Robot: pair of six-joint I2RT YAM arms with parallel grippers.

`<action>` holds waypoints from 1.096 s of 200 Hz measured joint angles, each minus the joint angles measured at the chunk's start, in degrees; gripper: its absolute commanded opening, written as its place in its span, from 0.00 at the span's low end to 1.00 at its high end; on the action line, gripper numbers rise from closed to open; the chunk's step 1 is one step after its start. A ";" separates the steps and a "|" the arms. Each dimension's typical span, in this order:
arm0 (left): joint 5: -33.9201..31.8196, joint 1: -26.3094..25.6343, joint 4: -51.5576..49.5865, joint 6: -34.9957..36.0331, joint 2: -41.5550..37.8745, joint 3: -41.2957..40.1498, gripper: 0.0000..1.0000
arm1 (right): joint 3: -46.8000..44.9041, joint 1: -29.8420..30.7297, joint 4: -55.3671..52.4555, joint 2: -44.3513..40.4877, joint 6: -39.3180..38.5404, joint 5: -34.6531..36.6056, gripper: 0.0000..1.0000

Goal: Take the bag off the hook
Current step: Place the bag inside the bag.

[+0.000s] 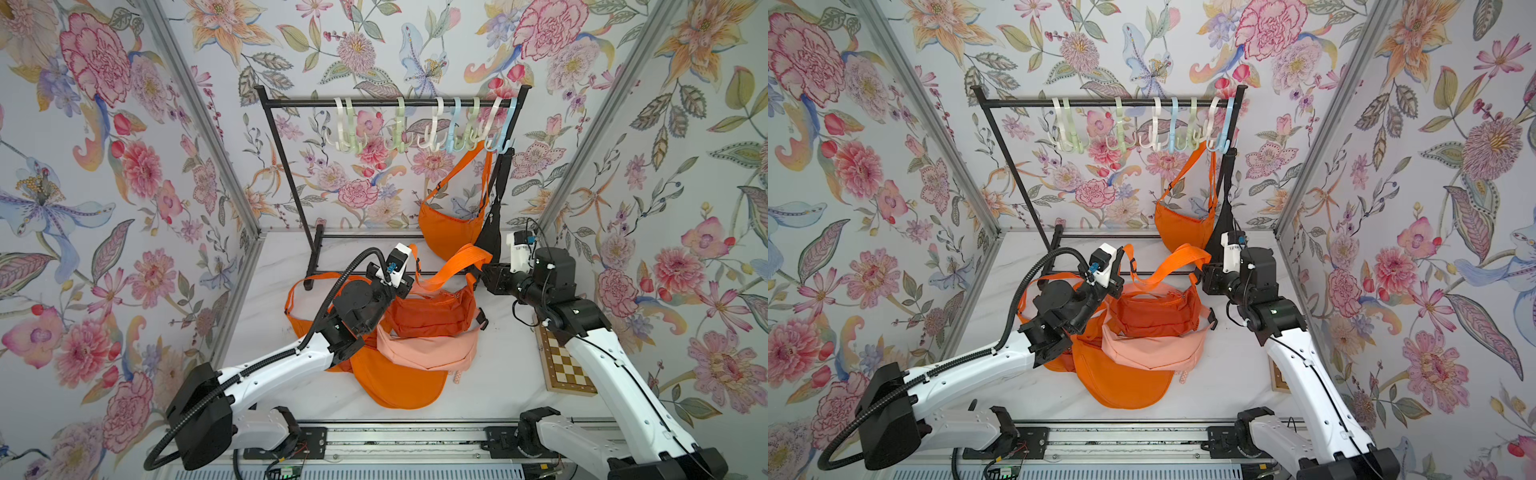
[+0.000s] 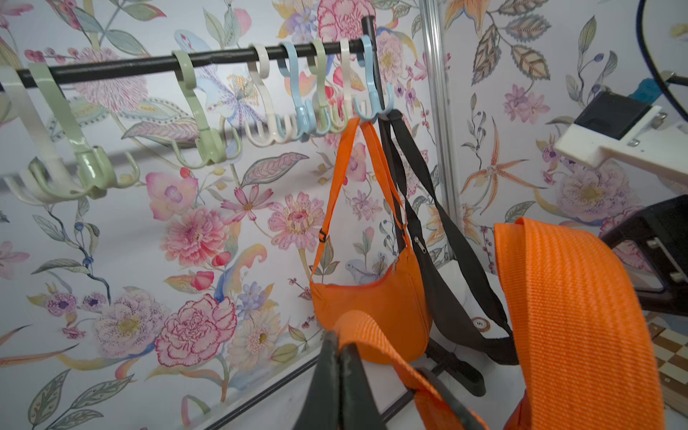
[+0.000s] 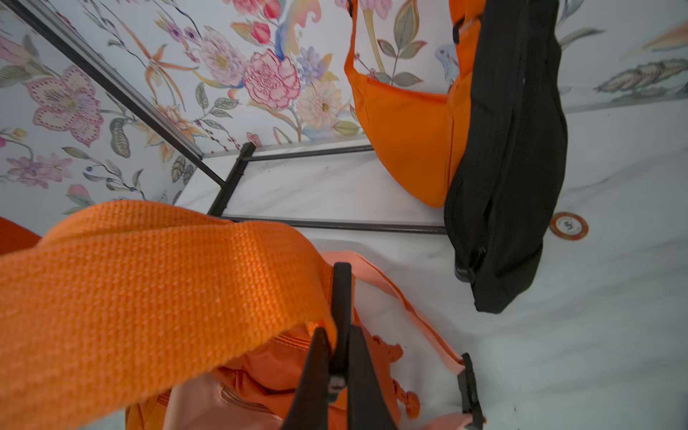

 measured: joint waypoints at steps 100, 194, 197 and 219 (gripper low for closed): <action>0.22 8.37 4.59 -10.29 19.45 -3.32 0.00 | -4.57 -0.13 13.84 20.79 1.33 1.64 0.00; 0.33 11.65 8.11 -9.92 24.85 -1.66 0.00 | -1.53 -0.13 15.45 28.37 0.81 3.13 0.00; 0.33 11.65 8.15 -9.68 24.20 -1.90 0.00 | -1.53 -0.13 15.30 27.85 0.81 3.19 0.00; 0.44 11.63 7.96 -7.52 16.96 -3.45 0.00 | -1.38 0.09 13.94 21.77 0.55 3.72 0.00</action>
